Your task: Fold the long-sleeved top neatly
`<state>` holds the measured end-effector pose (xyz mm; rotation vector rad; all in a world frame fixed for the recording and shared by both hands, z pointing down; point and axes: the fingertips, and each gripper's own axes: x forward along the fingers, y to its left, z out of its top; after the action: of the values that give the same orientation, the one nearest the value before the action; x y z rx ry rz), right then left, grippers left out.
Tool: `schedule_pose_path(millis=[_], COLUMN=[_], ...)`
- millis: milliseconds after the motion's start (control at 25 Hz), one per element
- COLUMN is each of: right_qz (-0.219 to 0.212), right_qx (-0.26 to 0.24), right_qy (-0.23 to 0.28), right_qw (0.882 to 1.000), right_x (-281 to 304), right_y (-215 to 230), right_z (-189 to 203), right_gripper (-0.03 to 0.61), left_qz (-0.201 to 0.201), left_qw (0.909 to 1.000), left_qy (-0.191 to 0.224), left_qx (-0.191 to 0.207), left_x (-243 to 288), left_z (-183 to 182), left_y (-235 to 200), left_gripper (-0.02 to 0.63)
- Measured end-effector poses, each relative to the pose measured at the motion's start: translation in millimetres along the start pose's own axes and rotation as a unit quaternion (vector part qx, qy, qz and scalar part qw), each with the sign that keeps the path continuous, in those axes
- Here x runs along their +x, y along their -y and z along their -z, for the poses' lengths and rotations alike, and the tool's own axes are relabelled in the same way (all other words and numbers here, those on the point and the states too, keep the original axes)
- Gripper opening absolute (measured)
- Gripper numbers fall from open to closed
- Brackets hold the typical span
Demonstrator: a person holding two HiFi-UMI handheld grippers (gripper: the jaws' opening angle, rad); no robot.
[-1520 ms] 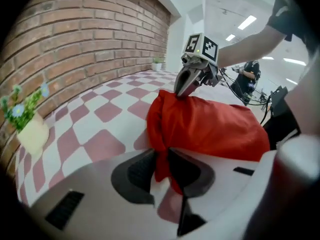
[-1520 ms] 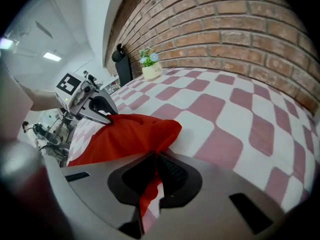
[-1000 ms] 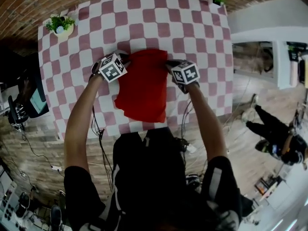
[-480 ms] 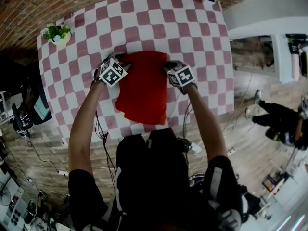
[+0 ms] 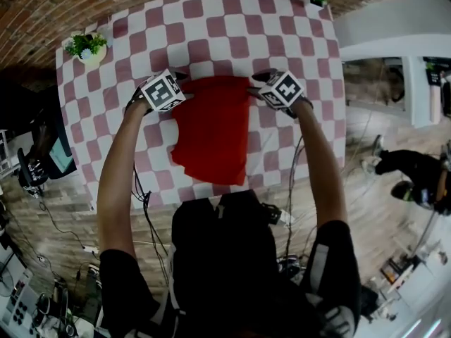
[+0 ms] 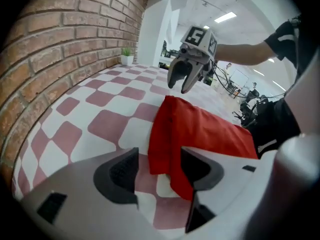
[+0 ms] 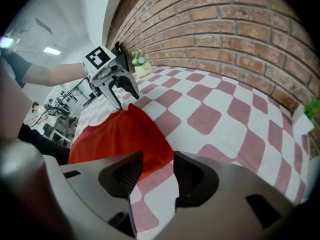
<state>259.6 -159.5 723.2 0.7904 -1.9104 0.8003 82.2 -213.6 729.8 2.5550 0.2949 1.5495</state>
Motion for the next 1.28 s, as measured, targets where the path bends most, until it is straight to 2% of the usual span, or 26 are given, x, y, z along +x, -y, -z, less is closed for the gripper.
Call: schedule_pose_path(millis=[120,280,400,440,600,720,840,1000,1160,1280], right_qz=[-0.031,-0.059,-0.065,-0.068,-0.079,-0.060,-0.032,0.010,0.051,0.075], right_qx=[0.004,0.005,-0.001,-0.001,0.001,-0.013,-0.027,-0.031,-0.056,-0.073], right_qy=[-0.021,-0.043,-0.052,-0.052,-0.047,-0.044,-0.036,-0.001,0.033,0.058], right_qw=[0.999,0.997,0.997,0.996,0.996,0.997,0.998,0.999,0.997,0.993], right_x=[14,34,42,43,43,41,34,15,-8,-27], right_y=[9,14,13,13,9,11,17,28,31,25], right_z=[-2,0,4,6,7,5,-3,-24,-44,-57], right_gripper=[0.170,0.170,0.167,0.146,0.080,0.066,0.063,0.060,0.058,0.057], left_qz=[0.013,0.039,0.045,0.050,0.072,0.068,0.046,-0.013,-0.079,-0.118], left_qw=[0.9997,0.9988,0.9985,0.9983,0.9970,0.9972,0.9986,0.9998,0.9960,0.9910], left_qy=[-0.010,-0.022,-0.028,-0.027,-0.024,-0.026,-0.019,0.010,0.035,0.046], left_qx=[0.019,0.020,0.013,0.011,0.014,0.018,0.016,0.010,0.021,0.044], left_x=[9,24,32,34,36,34,24,7,-11,-28], left_z=[-5,-8,-4,-3,0,0,-5,-15,-26,-34], left_y=[-2,1,2,3,13,14,5,-12,-20,-18], left_gripper=[0.244,0.244,0.241,0.233,0.106,0.088,0.080,0.074,0.072,0.071])
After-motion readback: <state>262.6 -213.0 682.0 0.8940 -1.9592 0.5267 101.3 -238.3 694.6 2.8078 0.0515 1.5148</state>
